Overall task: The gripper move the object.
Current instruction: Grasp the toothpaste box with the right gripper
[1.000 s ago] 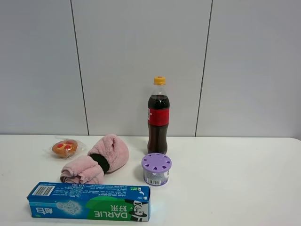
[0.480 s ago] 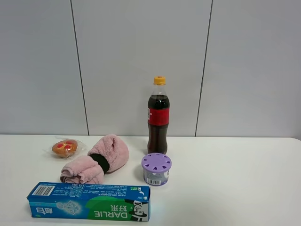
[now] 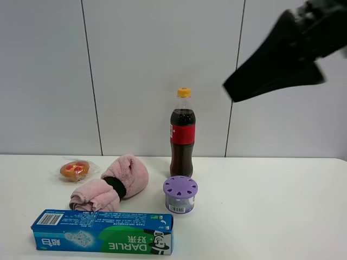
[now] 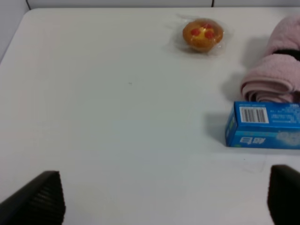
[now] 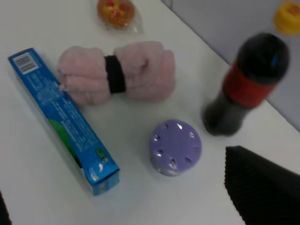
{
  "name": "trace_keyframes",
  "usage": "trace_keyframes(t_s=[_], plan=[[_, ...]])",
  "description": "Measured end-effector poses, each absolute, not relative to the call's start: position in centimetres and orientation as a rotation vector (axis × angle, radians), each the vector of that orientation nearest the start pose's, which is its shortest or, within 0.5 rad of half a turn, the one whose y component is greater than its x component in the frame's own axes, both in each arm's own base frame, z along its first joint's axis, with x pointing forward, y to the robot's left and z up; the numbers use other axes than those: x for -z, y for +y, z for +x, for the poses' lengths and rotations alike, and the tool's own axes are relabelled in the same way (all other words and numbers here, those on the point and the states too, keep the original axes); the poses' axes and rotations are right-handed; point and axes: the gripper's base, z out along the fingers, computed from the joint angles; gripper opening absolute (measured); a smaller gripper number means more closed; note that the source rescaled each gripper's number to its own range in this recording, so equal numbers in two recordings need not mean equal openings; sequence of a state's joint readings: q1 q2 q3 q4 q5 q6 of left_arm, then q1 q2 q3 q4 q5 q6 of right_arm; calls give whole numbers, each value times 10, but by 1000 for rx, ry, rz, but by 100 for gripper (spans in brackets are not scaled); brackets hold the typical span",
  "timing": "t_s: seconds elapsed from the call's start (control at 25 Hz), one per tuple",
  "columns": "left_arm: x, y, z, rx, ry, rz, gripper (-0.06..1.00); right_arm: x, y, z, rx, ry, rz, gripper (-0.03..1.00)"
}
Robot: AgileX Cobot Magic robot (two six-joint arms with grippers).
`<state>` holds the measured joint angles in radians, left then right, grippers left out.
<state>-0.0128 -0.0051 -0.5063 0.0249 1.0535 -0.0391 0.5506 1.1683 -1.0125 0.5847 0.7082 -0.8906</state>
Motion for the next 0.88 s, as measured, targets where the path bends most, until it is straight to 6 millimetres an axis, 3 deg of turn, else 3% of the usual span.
trace_keyframes(t_s=[0.28, 0.52, 0.68, 0.88], plan=[[-280, 2, -6, 3, 2025, -28, 100, -332, 244, 220, -446, 1895, -1481, 100], [-280, 2, -6, 3, 2025, -28, 100, -289, 310, 243, -311, 2029, -1693, 100], [-280, 2, -6, 3, 2025, -28, 100, -257, 343, 251, -296, 2103, -1762, 100], [-280, 2, -6, 3, 2025, -28, 100, -226, 362, 249, -281, 2178, -1858, 99]])
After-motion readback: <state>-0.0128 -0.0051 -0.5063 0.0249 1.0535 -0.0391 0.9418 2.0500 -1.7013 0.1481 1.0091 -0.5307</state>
